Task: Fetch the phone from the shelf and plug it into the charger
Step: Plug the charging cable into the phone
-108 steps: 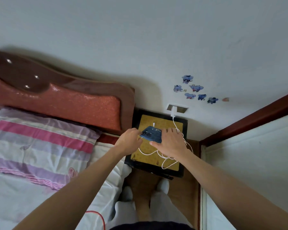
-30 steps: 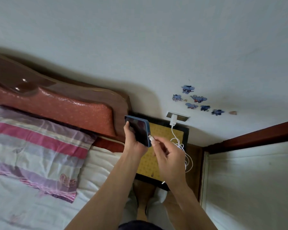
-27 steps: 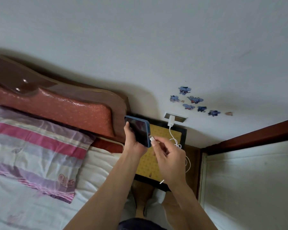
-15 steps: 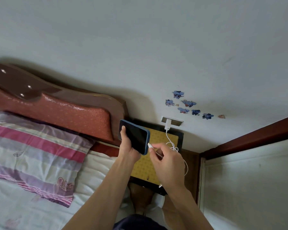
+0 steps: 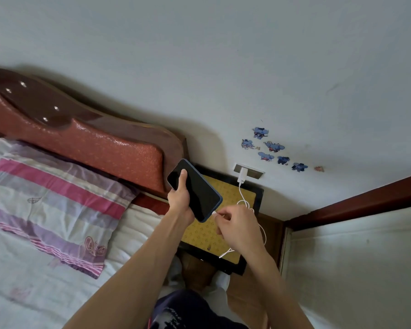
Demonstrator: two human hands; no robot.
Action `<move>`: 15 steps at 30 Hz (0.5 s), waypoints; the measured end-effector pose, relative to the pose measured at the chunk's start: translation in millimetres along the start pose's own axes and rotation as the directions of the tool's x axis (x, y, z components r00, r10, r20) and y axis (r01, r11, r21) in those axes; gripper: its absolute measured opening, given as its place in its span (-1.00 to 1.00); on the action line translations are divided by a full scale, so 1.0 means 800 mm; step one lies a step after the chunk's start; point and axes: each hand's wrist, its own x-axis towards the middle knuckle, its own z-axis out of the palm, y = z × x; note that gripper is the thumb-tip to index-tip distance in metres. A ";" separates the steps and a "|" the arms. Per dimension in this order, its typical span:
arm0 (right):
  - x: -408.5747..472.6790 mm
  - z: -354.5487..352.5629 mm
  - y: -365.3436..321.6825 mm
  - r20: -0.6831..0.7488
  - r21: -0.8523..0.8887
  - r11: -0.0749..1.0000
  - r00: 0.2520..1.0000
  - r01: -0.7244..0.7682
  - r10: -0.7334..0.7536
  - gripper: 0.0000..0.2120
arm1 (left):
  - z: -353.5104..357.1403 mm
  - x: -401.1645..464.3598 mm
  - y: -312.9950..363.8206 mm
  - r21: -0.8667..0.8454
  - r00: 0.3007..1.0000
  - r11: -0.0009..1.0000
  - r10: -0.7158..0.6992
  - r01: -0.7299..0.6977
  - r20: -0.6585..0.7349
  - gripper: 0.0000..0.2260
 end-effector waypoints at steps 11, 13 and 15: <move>-0.004 0.008 -0.015 0.123 0.167 0.978 0.987 -0.126 0.106 -0.83 | -0.020 0.005 -0.015 -0.006 0.998 1.000 -0.005 0.004 -0.062 -0.45; -0.001 0.007 -0.017 0.137 0.178 0.973 0.983 -0.144 0.121 -0.85 | -0.021 0.004 -0.018 -0.007 0.997 1.000 -0.012 0.012 -0.073 -0.46; 0.001 0.005 -0.017 0.174 0.171 0.974 0.977 -0.151 0.121 -0.85 | -0.024 0.006 -0.021 -0.002 0.996 0.999 -0.034 0.034 -0.085 -0.48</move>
